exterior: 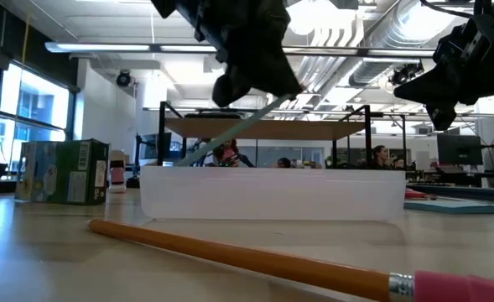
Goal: Pack school essentials
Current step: Put the blue pencil into the orange supply box
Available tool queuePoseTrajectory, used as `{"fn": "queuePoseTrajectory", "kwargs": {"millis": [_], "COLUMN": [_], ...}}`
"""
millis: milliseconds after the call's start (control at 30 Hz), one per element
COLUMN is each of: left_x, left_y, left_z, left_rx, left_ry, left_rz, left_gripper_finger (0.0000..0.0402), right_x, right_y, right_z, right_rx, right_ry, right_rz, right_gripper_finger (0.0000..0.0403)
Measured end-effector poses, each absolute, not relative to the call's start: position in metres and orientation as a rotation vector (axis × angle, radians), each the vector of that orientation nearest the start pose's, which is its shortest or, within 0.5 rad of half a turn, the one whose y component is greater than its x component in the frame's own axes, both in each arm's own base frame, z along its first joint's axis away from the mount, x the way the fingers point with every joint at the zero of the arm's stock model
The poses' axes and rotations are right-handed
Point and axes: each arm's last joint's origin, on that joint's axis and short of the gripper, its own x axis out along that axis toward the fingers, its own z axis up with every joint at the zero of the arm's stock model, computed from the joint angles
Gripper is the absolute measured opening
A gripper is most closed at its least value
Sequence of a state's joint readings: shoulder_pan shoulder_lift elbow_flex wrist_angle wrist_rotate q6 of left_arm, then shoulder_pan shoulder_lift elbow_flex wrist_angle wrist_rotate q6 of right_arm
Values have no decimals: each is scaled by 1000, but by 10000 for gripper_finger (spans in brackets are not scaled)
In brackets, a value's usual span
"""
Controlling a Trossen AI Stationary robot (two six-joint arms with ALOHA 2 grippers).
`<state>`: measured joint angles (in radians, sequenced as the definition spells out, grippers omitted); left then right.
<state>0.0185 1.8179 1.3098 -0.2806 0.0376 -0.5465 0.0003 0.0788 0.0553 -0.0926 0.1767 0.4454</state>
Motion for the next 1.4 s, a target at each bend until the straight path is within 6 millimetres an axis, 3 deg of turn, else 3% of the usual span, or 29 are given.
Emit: {"fn": "queuePoseTrajectory", "kwargs": {"millis": [433, 1400], "left_x": [398, 396], "left_y": [7, 6], "left_z": [221, 219], "left_rx": [-561, -404], "left_ry": [766, 807], "left_rz": [211, 141], "left_gripper_finger": [33, 46], "right_x": [99, 99], "right_y": [-5, -5], "right_z": [167, 167], "right_rx": [434, 434], "right_ry": [74, 74], "right_rz": [-199, -198], "right_gripper_finger": [0, 0]}}
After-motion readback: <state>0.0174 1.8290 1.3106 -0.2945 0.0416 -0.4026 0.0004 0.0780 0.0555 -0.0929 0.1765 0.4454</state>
